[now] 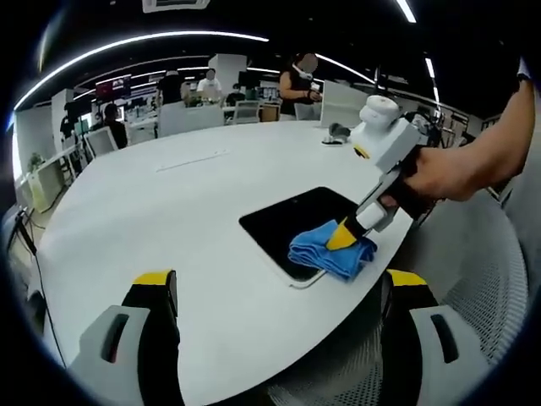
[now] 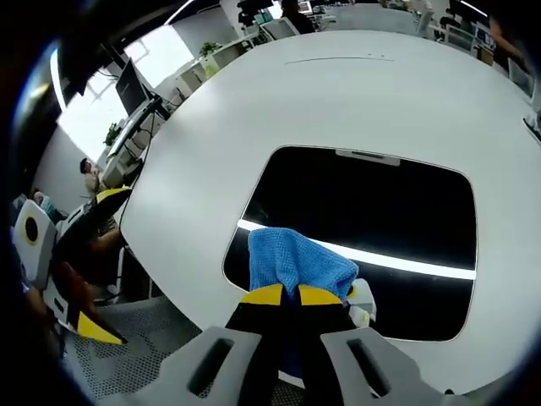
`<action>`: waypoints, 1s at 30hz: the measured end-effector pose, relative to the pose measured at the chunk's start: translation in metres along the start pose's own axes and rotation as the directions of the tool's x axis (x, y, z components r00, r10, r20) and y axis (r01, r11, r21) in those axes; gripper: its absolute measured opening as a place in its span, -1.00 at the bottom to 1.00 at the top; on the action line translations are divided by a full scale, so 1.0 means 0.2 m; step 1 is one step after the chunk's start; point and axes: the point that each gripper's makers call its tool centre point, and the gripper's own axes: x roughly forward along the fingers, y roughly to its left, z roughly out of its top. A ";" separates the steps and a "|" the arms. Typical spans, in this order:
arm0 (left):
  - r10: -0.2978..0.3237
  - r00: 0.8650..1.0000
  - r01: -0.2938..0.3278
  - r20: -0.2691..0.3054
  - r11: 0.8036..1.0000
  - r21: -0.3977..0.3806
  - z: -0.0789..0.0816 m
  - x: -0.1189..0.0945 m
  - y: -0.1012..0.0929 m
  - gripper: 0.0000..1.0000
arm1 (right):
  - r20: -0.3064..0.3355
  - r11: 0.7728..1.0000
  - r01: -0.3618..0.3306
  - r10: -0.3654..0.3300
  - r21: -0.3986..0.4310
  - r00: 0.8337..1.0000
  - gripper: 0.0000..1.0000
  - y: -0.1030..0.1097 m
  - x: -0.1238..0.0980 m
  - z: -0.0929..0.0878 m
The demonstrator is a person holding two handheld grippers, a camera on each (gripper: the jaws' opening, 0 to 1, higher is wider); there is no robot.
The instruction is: Wipe the mirror surface with the cleaning cloth until all visible marks leave the cleaned area.
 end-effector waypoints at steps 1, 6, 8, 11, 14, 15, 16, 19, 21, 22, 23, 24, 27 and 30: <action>0.004 1.000 -0.004 0.000 1.000 0.000 0.00 0.00 0.00 0.98 | 0.000 1.000 -0.001 0.001 0.003 1.000 -1.00 0.00 0.00 0.00; 0.040 0.998 -0.040 0.047 0.999 0.001 0.06 0.00 0.03 0.98 | 0.000 1.000 0.002 -0.002 0.005 1.000 -1.00 -0.04 -0.02 0.01; 0.048 0.998 -0.048 0.041 0.999 -0.010 0.05 0.01 0.04 0.98 | 0.001 1.000 0.003 -0.003 0.013 1.000 -1.00 -0.05 -0.03 0.01; 0.048 0.998 -0.048 0.033 0.999 -0.017 0.05 0.01 0.04 0.98 | 0.001 1.000 0.007 -0.007 0.016 1.000 -1.00 -0.08 -0.03 0.01; 0.050 0.998 -0.049 0.035 0.999 -0.021 0.05 0.01 0.04 0.98 | 0.001 1.000 0.007 -0.007 0.018 1.000 -1.00 -0.09 -0.04 0.00; 0.052 0.998 -0.051 0.034 0.998 -0.022 0.05 0.01 0.04 0.98 | 0.001 1.000 0.007 -0.007 0.018 1.000 -1.00 -0.09 -0.04 0.00; 0.052 0.998 -0.051 0.033 0.998 -0.025 0.05 0.01 0.04 0.98 | 0.001 1.000 0.007 -0.007 0.018 1.000 -1.00 -0.09 -0.04 0.00; 0.062 0.997 -0.060 0.050 0.997 -0.044 0.06 0.00 0.05 0.98 | -0.002 1.000 0.011 -0.010 0.017 1.000 -1.00 -0.10 -0.05 0.00; 0.064 0.997 -0.061 0.044 0.996 -0.058 0.05 0.00 0.06 0.98 | -0.003 1.000 0.015 -0.015 0.019 1.000 -1.00 -0.12 -0.05 0.00; 0.065 0.997 -0.062 0.041 0.996 -0.060 0.05 0.00 0.06 0.98 | -0.002 1.000 0.018 -0.018 0.021 1.000 -1.00 -0.13 -0.06 0.00; 0.066 0.997 -0.064 0.043 0.996 -0.060 0.05 -0.01 0.06 0.98 | -0.002 1.000 0.020 -0.020 0.023 1.000 -1.00 -0.14 -0.06 0.00; 0.066 0.997 -0.063 0.045 0.996 -0.059 0.05 -0.01 0.06 0.98 | -0.002 0.999 0.021 -0.021 0.025 1.000 -1.00 -0.14 -0.06 0.00; 0.065 0.997 -0.062 0.042 0.996 -0.060 0.05 0.00 0.06 0.98 | -0.003 0.999 0.021 -0.021 0.028 1.000 -1.00 -0.15 -0.07 0.00; 0.063 0.997 -0.060 0.040 0.996 -0.059 0.05 0.00 0.06 0.98 | -0.004 0.999 0.022 -0.022 0.027 1.000 -1.00 -0.14 -0.06 0.00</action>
